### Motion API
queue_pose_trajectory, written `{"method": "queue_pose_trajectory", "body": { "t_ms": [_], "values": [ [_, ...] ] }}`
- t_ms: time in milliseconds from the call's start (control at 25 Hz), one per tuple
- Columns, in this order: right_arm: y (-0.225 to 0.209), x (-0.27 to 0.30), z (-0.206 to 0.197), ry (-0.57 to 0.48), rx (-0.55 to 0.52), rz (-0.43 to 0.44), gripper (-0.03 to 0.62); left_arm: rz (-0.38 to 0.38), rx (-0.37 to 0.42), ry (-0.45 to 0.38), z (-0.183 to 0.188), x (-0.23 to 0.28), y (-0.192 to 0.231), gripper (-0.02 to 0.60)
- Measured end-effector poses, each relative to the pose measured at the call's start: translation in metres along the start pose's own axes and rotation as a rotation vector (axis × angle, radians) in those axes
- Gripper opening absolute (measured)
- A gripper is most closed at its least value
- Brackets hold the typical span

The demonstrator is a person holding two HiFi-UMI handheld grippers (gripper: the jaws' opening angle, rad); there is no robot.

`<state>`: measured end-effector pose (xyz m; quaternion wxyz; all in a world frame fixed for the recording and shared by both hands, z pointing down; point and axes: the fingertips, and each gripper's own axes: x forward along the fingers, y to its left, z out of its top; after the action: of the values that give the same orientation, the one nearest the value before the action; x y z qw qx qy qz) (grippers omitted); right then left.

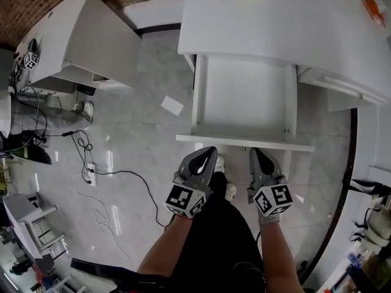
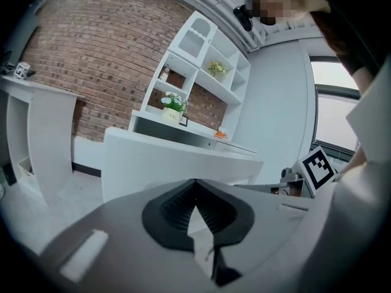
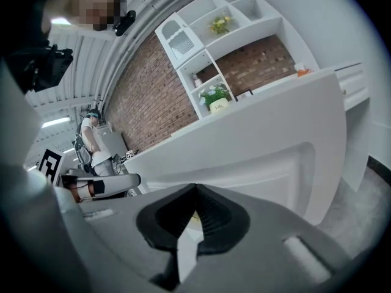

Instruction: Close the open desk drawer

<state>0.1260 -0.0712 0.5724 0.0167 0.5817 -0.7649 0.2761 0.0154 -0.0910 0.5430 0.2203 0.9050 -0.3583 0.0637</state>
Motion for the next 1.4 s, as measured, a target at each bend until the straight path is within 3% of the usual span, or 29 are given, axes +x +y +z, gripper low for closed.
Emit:
{"method": "queue_pose_trajectory", "body": {
  "t_ms": [160, 320, 1000, 1400],
  "values": [
    [0.000, 0.005, 0.002, -0.027, -0.002, 0.007, 0.000, -0.008, -0.004, -0.017, -0.009, 0.015, -0.009, 0.002],
    [-0.001, 0.015, 0.005, -0.071, 0.006, -0.040, 0.000, -0.003, -0.011, 0.000, -0.017, 0.031, -0.003, 0.002],
    [-0.028, 0.060, 0.037, -0.110, 0.082, -0.111, 0.000, 0.034, -0.035, -0.035, 0.010, 0.080, 0.034, 0.002],
    [-0.038, 0.083, 0.054, -0.143, 0.080, -0.151, 0.000, -0.017, -0.006, -0.028, 0.026, 0.101, 0.055, 0.002]
  ]
}}
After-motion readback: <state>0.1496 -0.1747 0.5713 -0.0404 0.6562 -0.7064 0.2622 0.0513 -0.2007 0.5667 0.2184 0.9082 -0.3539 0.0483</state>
